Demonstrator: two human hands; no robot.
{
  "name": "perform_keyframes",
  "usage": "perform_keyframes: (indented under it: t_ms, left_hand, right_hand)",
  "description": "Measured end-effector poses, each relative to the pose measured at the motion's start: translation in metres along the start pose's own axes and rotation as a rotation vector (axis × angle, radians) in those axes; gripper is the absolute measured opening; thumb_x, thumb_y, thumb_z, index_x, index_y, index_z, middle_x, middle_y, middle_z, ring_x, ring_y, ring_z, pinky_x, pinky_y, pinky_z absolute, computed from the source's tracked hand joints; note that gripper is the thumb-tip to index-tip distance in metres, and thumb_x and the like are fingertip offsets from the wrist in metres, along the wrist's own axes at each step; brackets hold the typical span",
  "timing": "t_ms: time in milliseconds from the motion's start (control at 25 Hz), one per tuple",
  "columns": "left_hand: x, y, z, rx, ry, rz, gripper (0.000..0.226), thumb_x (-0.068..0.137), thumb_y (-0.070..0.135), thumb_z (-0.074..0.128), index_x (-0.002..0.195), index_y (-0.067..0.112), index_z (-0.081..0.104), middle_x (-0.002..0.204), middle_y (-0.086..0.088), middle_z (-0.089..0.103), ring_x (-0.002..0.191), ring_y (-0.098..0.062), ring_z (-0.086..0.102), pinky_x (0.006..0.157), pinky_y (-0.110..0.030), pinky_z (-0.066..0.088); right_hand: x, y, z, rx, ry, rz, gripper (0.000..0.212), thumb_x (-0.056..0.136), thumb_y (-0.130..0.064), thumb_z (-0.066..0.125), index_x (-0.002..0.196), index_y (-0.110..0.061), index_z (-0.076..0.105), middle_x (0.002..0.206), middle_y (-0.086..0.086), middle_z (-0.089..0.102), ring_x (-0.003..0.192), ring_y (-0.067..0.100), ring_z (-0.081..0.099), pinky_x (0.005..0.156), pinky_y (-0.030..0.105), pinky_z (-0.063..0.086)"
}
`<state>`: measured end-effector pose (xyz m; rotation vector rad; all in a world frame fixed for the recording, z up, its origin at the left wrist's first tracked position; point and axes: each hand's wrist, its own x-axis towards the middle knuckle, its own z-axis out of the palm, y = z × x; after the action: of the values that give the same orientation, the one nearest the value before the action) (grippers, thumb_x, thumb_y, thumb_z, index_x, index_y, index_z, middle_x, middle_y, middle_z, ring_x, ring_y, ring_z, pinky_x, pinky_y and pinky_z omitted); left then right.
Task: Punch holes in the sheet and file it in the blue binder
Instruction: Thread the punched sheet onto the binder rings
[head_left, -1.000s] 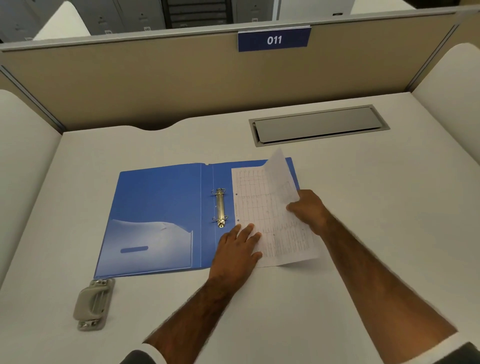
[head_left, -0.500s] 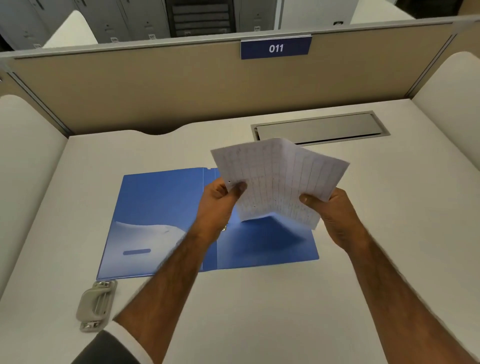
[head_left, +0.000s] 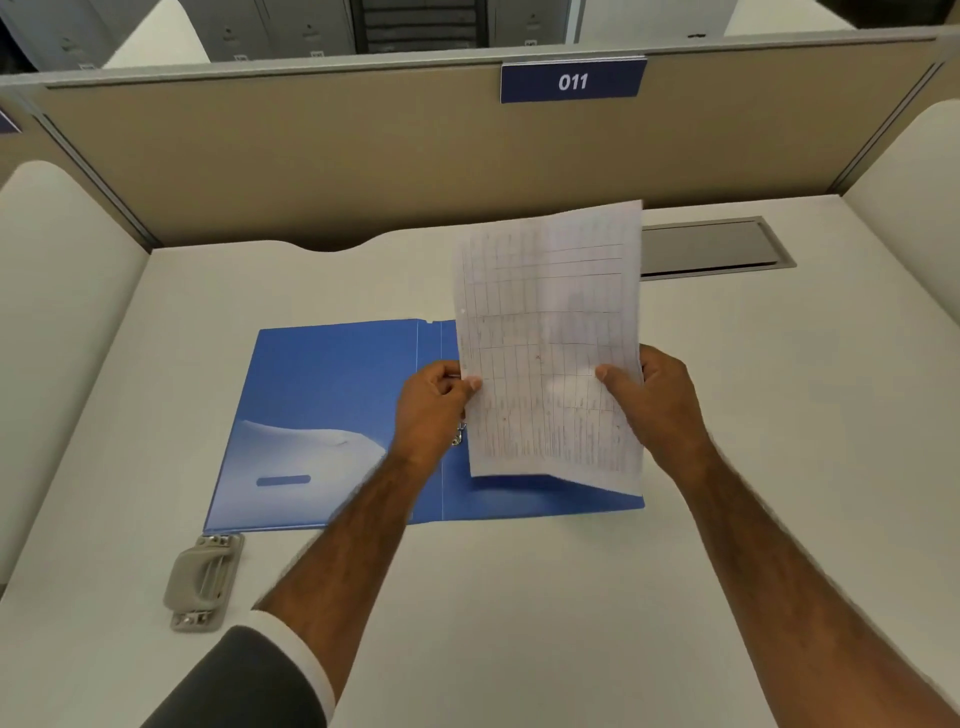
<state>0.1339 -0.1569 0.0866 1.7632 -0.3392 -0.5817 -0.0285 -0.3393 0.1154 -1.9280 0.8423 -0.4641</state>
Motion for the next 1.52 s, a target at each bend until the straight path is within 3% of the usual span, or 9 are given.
perform_keyframes:
  t_ms: [200,360,480,640,800,1040,1280,1400,1520]
  left_hand:
    - [-0.005,-0.033,-0.025,0.073,0.076,-0.144,0.011,0.096,0.015,0.059,0.093,0.023,0.066,0.092,0.001,0.074,0.068,-0.010,0.072,0.056,-0.013,0.055]
    - [-0.005,-0.054,-0.027,0.219,0.080,-0.142,0.005,0.095,0.019,0.063,0.097,0.018,0.067,0.094,0.002,0.069,0.080,-0.012,0.066,0.075,-0.024,0.059]
    - [-0.004,-0.060,-0.022,0.388,0.064,-0.058,0.011,0.093,0.024,0.065,0.102,0.019,0.068,0.097,0.007,0.063,0.079,-0.008,0.059,0.074,-0.017,0.048]
    - [-0.001,-0.061,-0.014,0.473,0.063,-0.021,0.017,0.092,0.029,0.066,0.108,0.022,0.067,0.107,0.007,0.054,0.093,-0.012,0.057,0.089,-0.027,0.048]
    - [0.002,-0.062,-0.012,0.457,0.020,-0.020,0.019,0.092,0.029,0.066,0.109,0.021,0.067,0.115,0.002,0.065,0.104,-0.019,0.061,0.097,-0.039,0.053]
    - [0.002,-0.059,-0.011,0.399,-0.001,-0.055,0.020,0.091,0.025,0.068,0.110,0.018,0.065,0.110,0.001,0.068,0.100,-0.017,0.064,0.093,-0.034,0.053]
    - [0.008,-0.054,-0.016,0.231,0.046,-0.128,0.015,0.092,0.015,0.067,0.107,0.015,0.064,0.103,0.001,0.067,0.086,-0.010,0.065,0.070,-0.012,0.050]
    - [0.014,-0.051,-0.014,0.227,0.020,-0.158,0.020,0.092,0.014,0.067,0.111,0.012,0.064,0.105,-0.005,0.070,0.091,-0.019,0.069,0.071,-0.016,0.051]
    - [0.019,-0.051,-0.013,0.223,0.009,-0.167,0.021,0.091,0.014,0.068,0.112,0.013,0.064,0.106,-0.003,0.069,0.089,-0.015,0.067,0.067,-0.013,0.050]
  right_hand:
    - [0.010,-0.004,0.024,-0.048,-0.064,0.028,0.017,0.096,-0.032,0.059,0.112,-0.026,0.059,0.095,-0.018,0.061,0.080,0.003,0.061,0.066,0.014,0.045]
    - [0.009,0.001,0.041,-0.069,-0.086,0.057,0.010,0.096,-0.028,0.060,0.106,-0.028,0.058,0.091,-0.018,0.059,0.078,0.003,0.059,0.062,0.012,0.040]
    - [0.008,0.006,0.044,-0.118,-0.071,0.087,0.018,0.096,-0.028,0.059,0.113,-0.022,0.060,0.102,-0.007,0.061,0.083,0.009,0.060,0.063,0.014,0.041]
    - [0.007,0.008,0.044,-0.197,-0.062,0.110,0.029,0.096,-0.030,0.058,0.121,-0.016,0.059,0.107,-0.007,0.059,0.088,0.015,0.058,0.069,0.021,0.043]
    - [0.006,0.008,0.038,-0.232,-0.035,0.095,0.016,0.096,-0.033,0.058,0.110,-0.026,0.057,0.102,-0.010,0.057,0.081,0.011,0.057,0.062,0.016,0.039]
    - [0.007,0.003,0.035,-0.258,-0.029,0.086,0.017,0.096,-0.034,0.058,0.111,-0.026,0.057,0.103,-0.011,0.055,0.070,0.001,0.051,0.059,0.012,0.035]
    - [0.003,0.005,0.038,-0.249,-0.065,0.089,0.030,0.096,-0.032,0.059,0.123,-0.018,0.060,0.105,-0.011,0.056,0.075,0.005,0.054,0.059,0.011,0.035]
    - [0.001,0.007,0.038,-0.251,-0.053,0.098,0.031,0.096,-0.033,0.059,0.123,-0.018,0.059,0.105,-0.011,0.056,0.075,0.005,0.053,0.060,0.012,0.035]
    - [0.002,0.006,0.038,-0.229,-0.032,0.103,0.032,0.096,-0.034,0.059,0.124,-0.018,0.059,0.106,-0.011,0.056,0.083,0.011,0.056,0.065,0.016,0.039]
